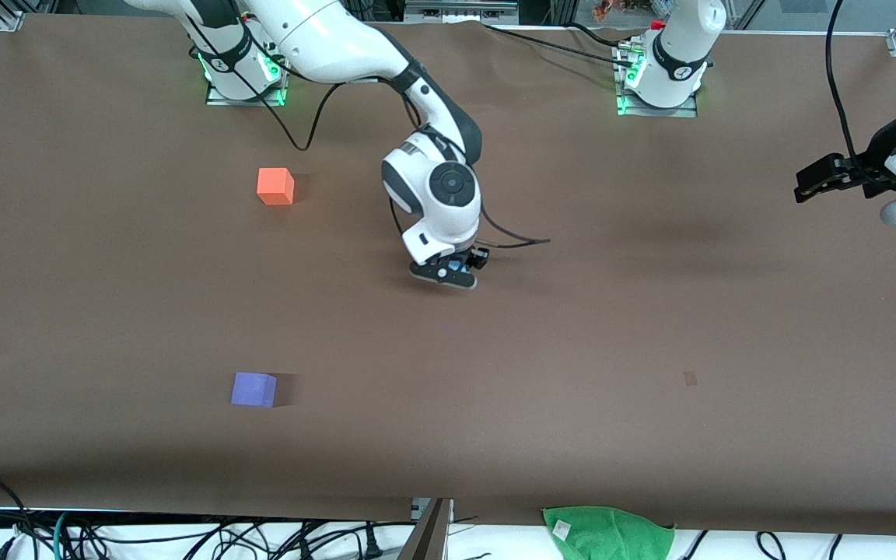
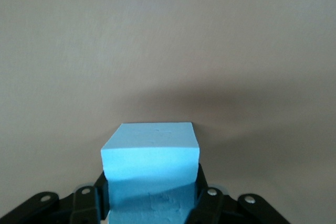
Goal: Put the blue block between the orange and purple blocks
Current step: 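Lower the right gripper over the light-blue cube and close it, then carry the cube with the right gripper between the orange and purple cubes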
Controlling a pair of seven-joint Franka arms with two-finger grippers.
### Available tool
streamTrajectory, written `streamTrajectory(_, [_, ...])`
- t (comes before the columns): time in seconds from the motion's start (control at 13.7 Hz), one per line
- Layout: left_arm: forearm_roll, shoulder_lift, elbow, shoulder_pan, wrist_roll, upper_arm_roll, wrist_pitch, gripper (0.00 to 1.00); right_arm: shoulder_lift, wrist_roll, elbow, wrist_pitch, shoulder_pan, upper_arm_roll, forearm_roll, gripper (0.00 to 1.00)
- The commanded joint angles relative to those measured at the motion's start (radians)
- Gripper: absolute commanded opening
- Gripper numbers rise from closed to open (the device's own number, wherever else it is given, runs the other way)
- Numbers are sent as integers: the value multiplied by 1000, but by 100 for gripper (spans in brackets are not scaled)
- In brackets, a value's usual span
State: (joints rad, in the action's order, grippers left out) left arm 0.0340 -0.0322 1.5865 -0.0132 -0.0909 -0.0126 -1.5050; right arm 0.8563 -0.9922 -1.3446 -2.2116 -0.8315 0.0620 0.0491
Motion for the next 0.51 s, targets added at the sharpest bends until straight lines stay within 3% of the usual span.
streamTrajectory(0.0, [-5,-11,-33,-1,5,0,17,100,-74,101,-8,93,64,-8,3,8])
streamTrajectory(0.22, [-5,-9,-34,-1,0,0,17,100,-153,333,-56,196,132,4,5,8])
streamTrajectory(0.44, [-6,-9,-33,-1,-1,0,17,100,-310,547,-274,161,140,91,5,8])
